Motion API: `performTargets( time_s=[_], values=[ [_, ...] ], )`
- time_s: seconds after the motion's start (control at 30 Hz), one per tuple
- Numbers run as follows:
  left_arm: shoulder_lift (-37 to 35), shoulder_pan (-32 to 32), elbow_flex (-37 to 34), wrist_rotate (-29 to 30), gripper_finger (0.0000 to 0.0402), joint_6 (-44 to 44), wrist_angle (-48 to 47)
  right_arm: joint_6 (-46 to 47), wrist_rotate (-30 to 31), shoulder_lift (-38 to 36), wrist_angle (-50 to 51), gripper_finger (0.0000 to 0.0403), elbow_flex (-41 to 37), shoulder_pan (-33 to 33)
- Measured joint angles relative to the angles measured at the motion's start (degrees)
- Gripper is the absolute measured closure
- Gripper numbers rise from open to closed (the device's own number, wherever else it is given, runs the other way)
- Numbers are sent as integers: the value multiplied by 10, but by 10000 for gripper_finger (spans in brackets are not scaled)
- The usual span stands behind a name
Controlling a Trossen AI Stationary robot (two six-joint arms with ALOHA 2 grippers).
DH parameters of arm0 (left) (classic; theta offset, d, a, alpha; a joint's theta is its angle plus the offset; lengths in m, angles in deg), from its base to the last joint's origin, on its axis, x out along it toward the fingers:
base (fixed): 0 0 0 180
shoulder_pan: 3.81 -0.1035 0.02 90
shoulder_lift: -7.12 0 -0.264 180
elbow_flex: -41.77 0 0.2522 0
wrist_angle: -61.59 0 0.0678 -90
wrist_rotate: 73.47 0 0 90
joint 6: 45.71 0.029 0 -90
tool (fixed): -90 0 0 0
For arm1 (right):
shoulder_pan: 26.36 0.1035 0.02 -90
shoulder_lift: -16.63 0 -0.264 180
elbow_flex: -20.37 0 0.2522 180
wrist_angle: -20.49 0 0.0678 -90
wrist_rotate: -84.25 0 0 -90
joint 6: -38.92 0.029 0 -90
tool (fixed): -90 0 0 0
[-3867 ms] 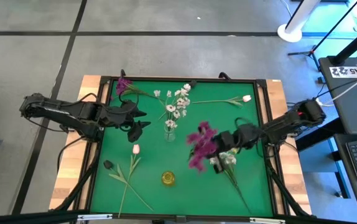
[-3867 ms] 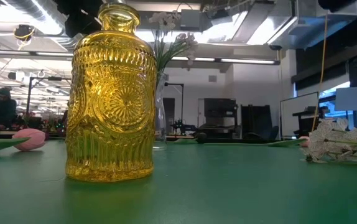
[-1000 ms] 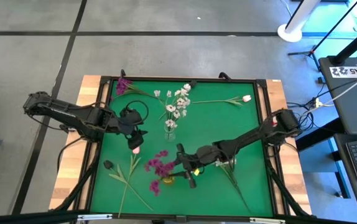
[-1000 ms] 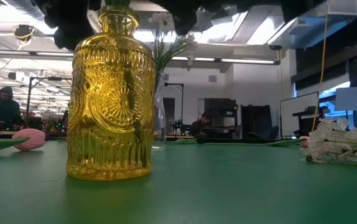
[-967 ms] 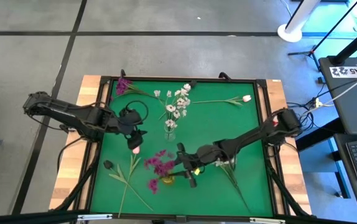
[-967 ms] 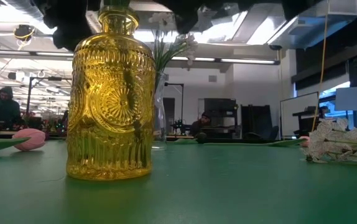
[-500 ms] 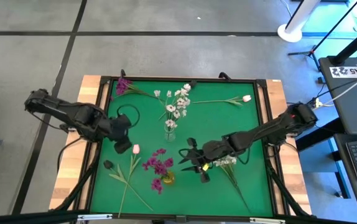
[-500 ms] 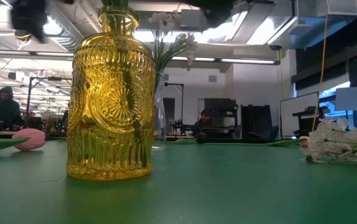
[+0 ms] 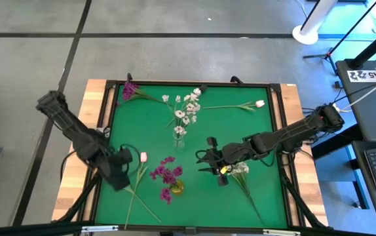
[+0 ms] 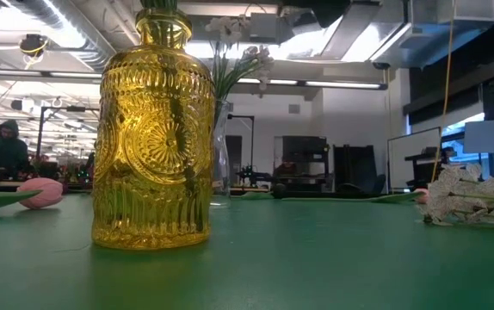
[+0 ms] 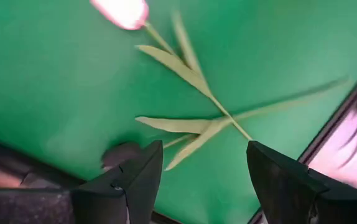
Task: Sort flowers into vase by color
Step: Put the bottom black flower into the yellow vase
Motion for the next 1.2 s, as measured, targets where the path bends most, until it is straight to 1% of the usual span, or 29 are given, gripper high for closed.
performTargets(
  time_s=[0.17, 0.23, 0.3, 0.43, 0.57, 0.7, 0.93, 1.07, 1.2],
  values=[
    [78, 68, 0, 49, 175, 53, 62, 0, -1, 0, 5, 267, 0, 0],
    [121, 85, 0, 53, 175, 74, 78, 0, -1, 0, 4, 267, 0, 0],
    [165, 94, 0, 41, 175, 87, 86, 0, -1, 0, 3, 267, 0, 0],
    [242, 96, 0, -5, 175, 93, 85, 0, -1, 0, 3, 267, 0, 0],
    [287, 96, 0, -11, 175, 125, 85, 0, -1, 0, 2, 267, 0, 0],
    [304, 91, 0, -10, 175, 155, 85, 0, -1, 0, 0, 267, 0, 0],
    [306, 77, 0, 14, 178, 194, 86, 0, -1, 0, 0, 267, 0, 0],
    [306, 71, 0, 14, 209, 205, 89, 0, -1, 1, 2, 267, 0, 0],
    [306, 71, 0, 13, 261, 215, 86, -1, -1, 1, 0, 267, 0, 0]
  ],
)
